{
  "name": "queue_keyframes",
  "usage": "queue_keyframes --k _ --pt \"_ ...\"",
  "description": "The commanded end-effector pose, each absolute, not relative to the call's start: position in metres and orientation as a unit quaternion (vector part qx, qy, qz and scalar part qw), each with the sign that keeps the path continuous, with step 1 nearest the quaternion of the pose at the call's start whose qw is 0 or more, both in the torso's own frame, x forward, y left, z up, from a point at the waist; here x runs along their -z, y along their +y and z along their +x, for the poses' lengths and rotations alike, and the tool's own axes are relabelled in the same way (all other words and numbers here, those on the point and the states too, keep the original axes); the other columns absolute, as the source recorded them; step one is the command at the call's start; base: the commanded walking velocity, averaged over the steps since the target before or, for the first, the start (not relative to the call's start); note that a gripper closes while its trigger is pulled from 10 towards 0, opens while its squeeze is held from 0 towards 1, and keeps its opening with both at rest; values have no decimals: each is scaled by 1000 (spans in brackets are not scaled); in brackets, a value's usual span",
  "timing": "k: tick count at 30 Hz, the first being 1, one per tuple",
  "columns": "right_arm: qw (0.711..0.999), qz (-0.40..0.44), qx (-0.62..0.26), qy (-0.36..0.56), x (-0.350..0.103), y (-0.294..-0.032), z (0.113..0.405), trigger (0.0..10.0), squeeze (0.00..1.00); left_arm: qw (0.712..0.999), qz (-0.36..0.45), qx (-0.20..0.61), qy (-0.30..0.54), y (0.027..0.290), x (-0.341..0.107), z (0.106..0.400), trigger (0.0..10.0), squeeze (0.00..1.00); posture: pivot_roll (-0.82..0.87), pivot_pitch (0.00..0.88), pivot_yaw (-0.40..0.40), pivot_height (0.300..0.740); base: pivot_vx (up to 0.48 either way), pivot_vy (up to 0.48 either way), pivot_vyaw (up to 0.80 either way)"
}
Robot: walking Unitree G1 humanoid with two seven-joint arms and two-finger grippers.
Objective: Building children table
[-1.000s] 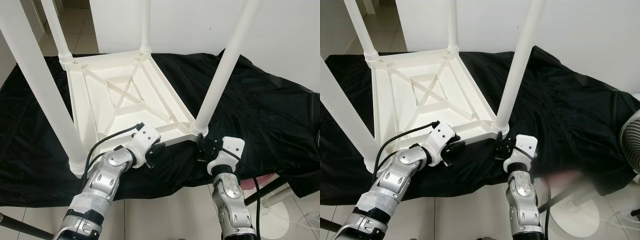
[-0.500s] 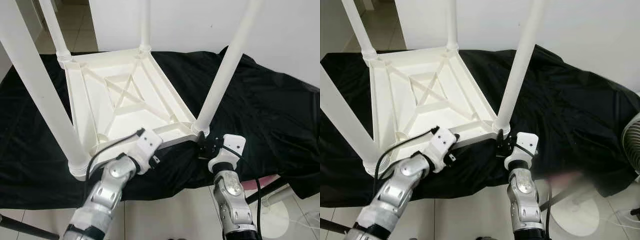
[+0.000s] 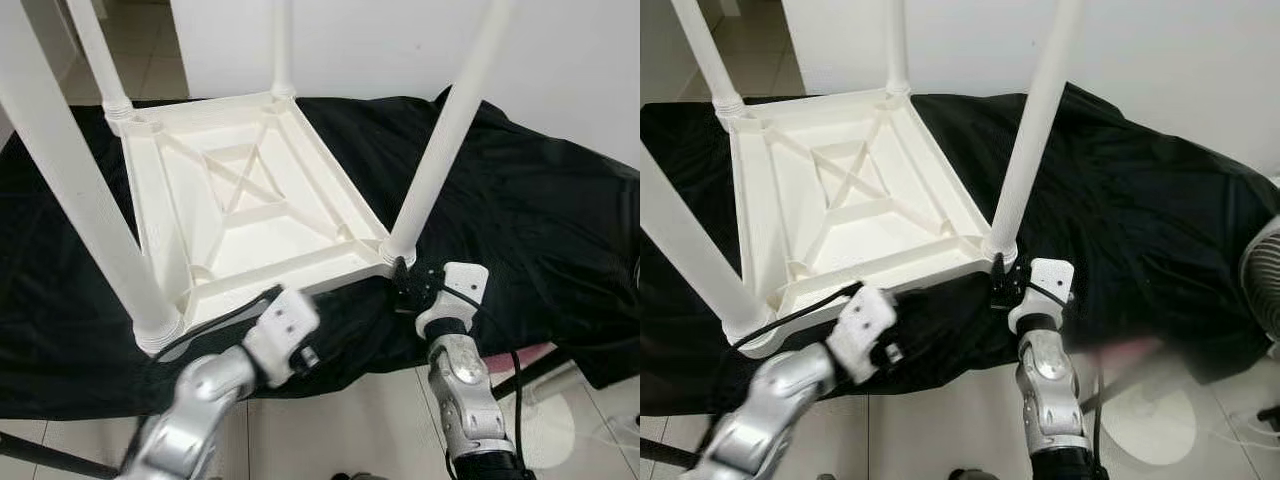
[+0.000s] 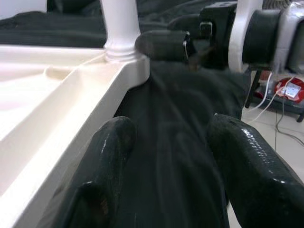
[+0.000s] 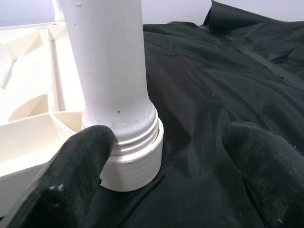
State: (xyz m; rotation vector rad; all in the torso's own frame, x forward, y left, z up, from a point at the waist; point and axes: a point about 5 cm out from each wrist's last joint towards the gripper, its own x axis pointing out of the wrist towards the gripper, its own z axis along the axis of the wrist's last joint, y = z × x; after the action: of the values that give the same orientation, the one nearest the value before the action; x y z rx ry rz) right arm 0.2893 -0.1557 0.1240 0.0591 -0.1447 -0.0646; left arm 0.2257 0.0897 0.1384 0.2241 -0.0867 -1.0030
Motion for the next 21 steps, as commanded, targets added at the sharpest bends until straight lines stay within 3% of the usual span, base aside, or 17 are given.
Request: queue_keyframes --k 1,13,15,21 --pt "997 33 32 -65 -120 -157 290 10000 0 852 102 511 -42 92 -143 218 10000 0 -21 105 -43 740 0 0 0" --pt "997 32 13 -66 -121 -151 298 10000 0 837 148 525 46 158 -143 195 10000 0 10 97 -60 740 0 0 0" --pt "997 32 11 -67 -121 -151 299 10000 0 842 155 511 72 180 -145 192 10000 0 14 96 -61 740 0 0 0" --pt "997 31 7 -66 -120 -150 301 10000 0 848 178 490 90 210 -153 188 10000 0 23 95 -63 740 0 0 0"
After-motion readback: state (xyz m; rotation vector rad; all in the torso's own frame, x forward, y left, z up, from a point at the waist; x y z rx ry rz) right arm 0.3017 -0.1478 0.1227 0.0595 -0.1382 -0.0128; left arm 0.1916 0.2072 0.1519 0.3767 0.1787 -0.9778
